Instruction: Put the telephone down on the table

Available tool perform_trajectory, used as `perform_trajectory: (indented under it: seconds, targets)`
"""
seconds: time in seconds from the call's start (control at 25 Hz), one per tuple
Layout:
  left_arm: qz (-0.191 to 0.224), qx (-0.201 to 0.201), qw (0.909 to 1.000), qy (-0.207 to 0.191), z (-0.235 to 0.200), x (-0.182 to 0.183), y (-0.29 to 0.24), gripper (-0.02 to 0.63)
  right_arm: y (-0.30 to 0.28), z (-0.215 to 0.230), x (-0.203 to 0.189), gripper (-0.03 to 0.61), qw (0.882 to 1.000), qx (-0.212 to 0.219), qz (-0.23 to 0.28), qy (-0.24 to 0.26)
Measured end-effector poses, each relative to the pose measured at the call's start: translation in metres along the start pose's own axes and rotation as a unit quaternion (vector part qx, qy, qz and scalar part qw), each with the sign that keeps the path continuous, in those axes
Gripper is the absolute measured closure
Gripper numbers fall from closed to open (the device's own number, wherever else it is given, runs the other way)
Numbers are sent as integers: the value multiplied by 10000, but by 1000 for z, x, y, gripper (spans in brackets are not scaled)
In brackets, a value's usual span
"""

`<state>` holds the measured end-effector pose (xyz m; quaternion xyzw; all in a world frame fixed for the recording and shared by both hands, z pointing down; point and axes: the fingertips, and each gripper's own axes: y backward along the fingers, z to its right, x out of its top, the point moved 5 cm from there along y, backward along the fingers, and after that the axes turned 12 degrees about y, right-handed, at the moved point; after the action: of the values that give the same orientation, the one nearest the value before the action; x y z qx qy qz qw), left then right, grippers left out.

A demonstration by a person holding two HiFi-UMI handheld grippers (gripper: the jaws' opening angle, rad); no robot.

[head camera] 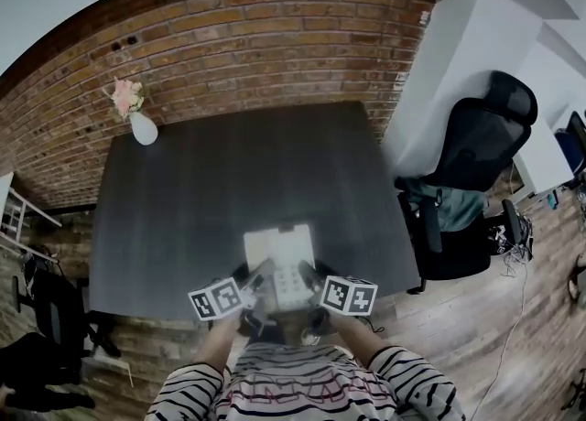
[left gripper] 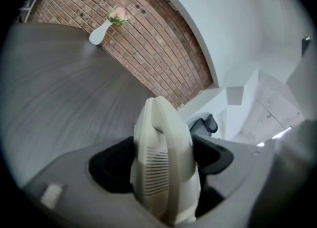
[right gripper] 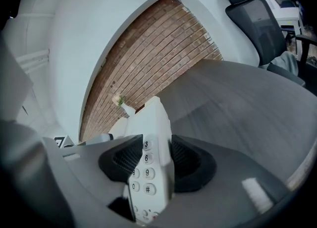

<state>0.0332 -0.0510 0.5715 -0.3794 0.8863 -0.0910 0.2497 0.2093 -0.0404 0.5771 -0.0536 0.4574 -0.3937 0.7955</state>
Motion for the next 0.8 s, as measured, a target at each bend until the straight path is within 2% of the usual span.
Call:
perform_trajectory:
  seconds: [0.28, 0.8]
  targets:
    - [139, 103, 9998, 89, -25, 68, -19, 250, -69, -11, 32, 402, 9999, 90, -50, 80]
    - [172, 3, 9998, -83, -52, 204, -81, 252, -195, -18, 113, 400, 9998, 108, 134, 104]
